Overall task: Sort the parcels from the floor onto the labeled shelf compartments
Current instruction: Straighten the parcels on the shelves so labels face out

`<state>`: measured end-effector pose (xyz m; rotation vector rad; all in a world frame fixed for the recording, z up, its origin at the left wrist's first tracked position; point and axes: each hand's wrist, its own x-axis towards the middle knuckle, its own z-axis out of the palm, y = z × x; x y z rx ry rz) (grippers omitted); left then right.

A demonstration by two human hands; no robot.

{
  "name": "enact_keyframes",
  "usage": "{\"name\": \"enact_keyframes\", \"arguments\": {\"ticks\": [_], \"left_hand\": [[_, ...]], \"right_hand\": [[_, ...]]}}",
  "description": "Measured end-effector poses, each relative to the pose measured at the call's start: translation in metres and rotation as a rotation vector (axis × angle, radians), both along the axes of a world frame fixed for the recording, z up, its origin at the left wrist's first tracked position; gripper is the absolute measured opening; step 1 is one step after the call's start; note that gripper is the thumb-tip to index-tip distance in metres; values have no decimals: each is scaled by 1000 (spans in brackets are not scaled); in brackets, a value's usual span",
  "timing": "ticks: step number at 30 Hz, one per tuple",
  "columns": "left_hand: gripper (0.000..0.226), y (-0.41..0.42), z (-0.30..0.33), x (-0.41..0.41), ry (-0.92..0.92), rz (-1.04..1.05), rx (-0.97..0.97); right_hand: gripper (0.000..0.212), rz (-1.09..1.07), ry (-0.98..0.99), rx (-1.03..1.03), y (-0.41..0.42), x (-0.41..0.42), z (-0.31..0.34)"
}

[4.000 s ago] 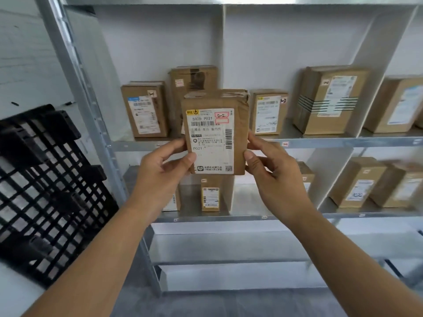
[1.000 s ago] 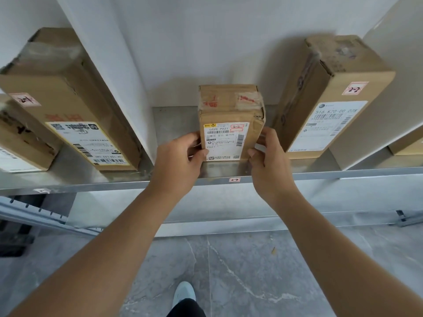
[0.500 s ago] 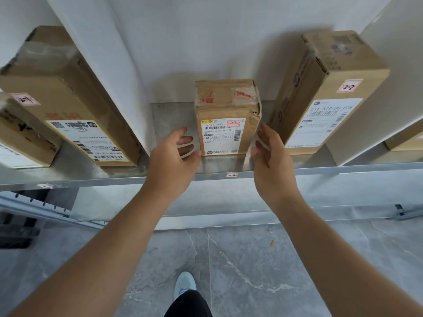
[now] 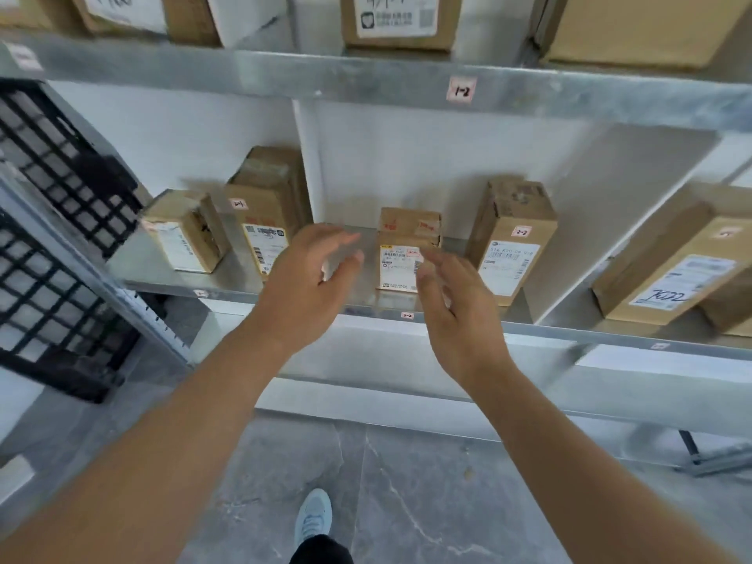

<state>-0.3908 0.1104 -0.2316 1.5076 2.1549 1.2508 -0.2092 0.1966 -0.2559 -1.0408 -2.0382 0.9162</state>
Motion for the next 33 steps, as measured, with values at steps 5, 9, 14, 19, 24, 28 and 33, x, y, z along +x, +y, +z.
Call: {"name": "enact_keyframes", "arguments": {"ticks": [5,9,14,19,24,28,33], "left_hand": [[40,-53,90,-3,106,0,58],[44,-88,155,-25,239,42,56],[50,-127,197,-82,308,21,86],[54,-164,218,-155,331,-8,59],[55,-188,236,-229,366,23,10],[61,-191,242,-271,335,33,-16],[77,-175,239,-309,320,70,-52]], "right_hand": [[44,108,-12,122,-38,-10,91],[49,131,-25,232,-66,-35,158],[59,153,-8,381,-99,-86,213],[44,156,45,426,-130,-153,239],[50,144,61,401,-149,-224,253],[53,143,11,341,-154,-262,256],[50,174,-52,347,-132,-306,255]]}}
